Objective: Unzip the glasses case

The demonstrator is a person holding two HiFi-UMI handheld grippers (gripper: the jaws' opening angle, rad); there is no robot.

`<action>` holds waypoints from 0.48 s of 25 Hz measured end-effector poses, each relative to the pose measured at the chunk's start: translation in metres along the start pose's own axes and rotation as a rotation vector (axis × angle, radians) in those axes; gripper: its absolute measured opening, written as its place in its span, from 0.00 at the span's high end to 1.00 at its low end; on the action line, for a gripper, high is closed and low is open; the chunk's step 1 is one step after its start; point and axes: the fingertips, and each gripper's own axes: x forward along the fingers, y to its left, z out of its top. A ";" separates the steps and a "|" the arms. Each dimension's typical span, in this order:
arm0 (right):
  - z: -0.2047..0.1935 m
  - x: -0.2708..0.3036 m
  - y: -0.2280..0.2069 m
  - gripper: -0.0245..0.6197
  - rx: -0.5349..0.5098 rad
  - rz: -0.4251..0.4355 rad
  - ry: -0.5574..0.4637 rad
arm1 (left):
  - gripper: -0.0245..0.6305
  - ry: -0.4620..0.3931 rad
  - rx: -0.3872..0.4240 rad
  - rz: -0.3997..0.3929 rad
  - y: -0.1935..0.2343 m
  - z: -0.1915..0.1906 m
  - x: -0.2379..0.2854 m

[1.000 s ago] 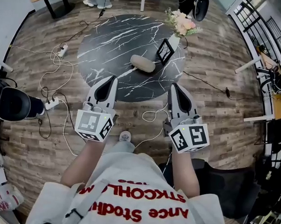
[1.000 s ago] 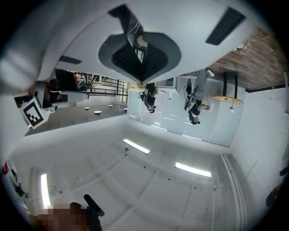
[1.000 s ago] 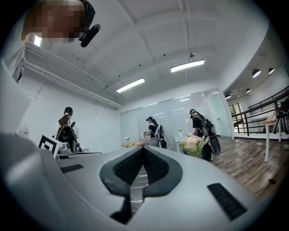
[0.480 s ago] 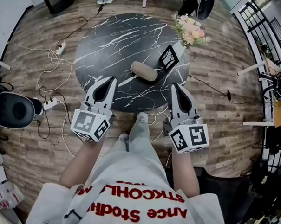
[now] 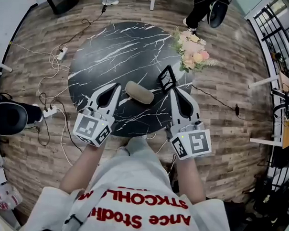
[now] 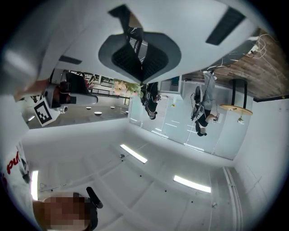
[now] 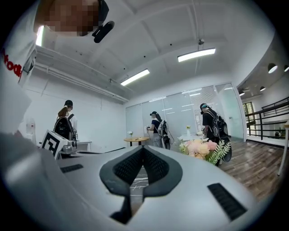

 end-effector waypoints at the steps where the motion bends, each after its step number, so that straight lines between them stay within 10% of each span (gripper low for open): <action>1: -0.003 0.005 -0.007 0.94 0.004 0.010 0.008 | 0.96 0.009 0.000 0.000 0.002 -0.003 0.009; 12: -0.056 0.038 -0.039 0.94 0.065 0.103 0.145 | 0.96 0.164 0.026 -0.116 0.015 -0.053 0.068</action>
